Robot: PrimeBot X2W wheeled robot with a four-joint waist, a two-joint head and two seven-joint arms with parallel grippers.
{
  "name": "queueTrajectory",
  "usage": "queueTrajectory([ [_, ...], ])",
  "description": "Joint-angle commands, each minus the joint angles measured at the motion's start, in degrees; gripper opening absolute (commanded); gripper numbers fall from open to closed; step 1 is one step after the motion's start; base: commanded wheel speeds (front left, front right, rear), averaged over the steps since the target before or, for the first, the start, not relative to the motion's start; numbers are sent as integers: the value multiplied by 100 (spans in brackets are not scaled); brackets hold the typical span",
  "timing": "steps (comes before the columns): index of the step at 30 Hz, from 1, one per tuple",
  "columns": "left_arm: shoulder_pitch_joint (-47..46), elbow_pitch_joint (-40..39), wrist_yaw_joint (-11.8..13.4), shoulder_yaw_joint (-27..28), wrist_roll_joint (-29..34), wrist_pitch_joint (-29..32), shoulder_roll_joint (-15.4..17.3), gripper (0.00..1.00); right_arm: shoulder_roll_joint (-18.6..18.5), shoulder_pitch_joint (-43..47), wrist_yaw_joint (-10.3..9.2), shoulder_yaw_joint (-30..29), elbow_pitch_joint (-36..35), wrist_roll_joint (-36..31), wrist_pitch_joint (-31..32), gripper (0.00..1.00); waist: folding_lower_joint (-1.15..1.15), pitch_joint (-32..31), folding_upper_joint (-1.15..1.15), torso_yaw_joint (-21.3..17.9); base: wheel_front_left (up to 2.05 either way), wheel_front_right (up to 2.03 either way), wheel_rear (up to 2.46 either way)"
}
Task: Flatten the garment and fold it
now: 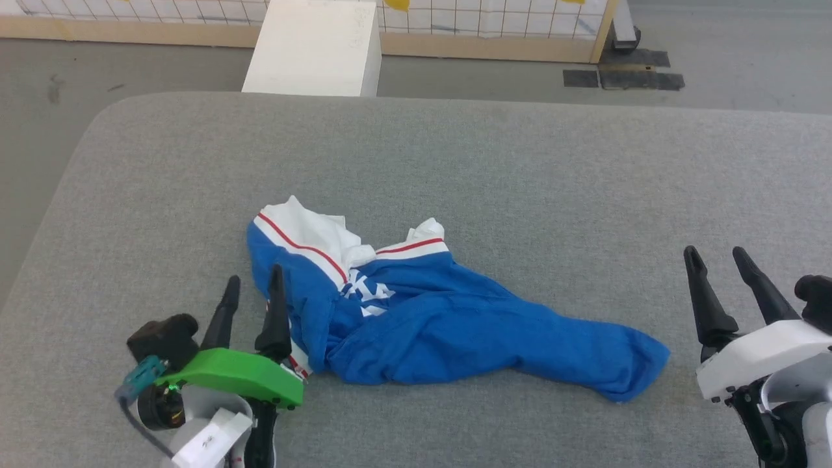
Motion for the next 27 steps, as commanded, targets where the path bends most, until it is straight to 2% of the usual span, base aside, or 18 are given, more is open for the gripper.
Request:
queueTrajectory([
  [1, -79, 44, 67, -34, 17, 147, 70, 100, 6, -96, -6, 0, 50, -31, -27, 100, 0, 49, 0, 11, 0, 0, 0],
  [4, -554, 205, 194, -117, 64, 691, 181, 100, -31, -168, -6, -7, 96, -43, -23, 100, 0, 163, 0, 49, 0, 0, 0],
  [9, -1585, 677, 393, -467, 208, 2198, 411, 100, -100, -328, -6, 79, 107, -33, 15, 100, 0, 359, 0, 37, 0, 0, 0],
  [11, -1991, 803, 403, -719, 276, 2913, 448, 100, -109, -388, -6, 107, 109, -46, 43, 100, 0, 444, 0, 12, 0, 0, 0],
  [17, -2606, 1009, 311, -1399, 473, 4427, 467, 100, -154, -474, -6, 106, 135, -66, 67, 100, 0, 655, 0, -16, 0, 0, 0],
  [21, -2744, 1232, 278, -1702, 605, 5042, 524, 100, -172, -504, -6, 88, 124, -62, 54, 100, 0, 751, 0, -27, 0, 0, 0],
  [26, -2797, 1467, 329, -1777, 653, 5252, 581, 100, -178, -565, -6, 95, 122, -62, 46, 100, 0, 825, 0, -50, 0, 0, 0],
  [27, -2795, 1476, 337, -1760, 625, 5233, 566, 55, -176, -577, -6, 99, 130, -64, 43, 100, 0, 833, 0, -48, 0, 0, 0],
])
